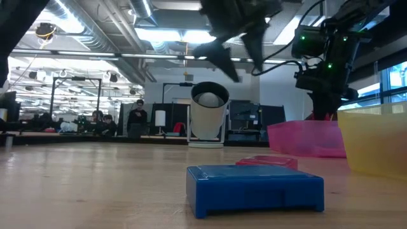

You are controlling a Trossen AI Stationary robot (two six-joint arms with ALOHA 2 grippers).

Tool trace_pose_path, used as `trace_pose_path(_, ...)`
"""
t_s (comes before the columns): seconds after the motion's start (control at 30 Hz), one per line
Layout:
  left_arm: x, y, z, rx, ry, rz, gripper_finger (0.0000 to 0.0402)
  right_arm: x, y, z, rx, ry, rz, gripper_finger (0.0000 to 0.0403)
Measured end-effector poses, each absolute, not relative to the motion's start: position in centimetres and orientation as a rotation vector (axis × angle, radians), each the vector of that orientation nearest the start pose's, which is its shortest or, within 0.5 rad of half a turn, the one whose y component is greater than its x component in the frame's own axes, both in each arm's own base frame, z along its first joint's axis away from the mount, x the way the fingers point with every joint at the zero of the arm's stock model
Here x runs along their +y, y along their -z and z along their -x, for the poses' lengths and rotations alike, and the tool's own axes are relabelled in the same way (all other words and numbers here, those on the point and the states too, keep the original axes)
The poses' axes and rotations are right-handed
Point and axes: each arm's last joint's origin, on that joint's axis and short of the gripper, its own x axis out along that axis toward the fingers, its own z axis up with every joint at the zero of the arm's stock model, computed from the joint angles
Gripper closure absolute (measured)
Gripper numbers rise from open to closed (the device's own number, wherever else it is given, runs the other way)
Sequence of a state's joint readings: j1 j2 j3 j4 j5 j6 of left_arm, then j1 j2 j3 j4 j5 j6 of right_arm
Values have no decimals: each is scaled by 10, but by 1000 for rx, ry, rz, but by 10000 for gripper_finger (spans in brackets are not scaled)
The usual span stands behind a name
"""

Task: Pick & Place Office items
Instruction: Put the left red digital timer into the pink bin, then put the purple charger adapter into the yellow bin

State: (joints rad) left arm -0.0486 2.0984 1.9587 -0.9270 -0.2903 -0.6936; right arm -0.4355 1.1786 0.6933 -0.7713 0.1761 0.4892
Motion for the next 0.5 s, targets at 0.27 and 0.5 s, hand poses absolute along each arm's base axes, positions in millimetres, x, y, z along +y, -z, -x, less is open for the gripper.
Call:
trace_pose_path(0.27,-17,-296,-415,1080,-604,387,165,-86,-195,-174,1104,820,-577,278)
trace_pose_path(0.5,-44,-315,-368,1365,-557,314,179,-86,-195,-174,1090,839,-610,197)
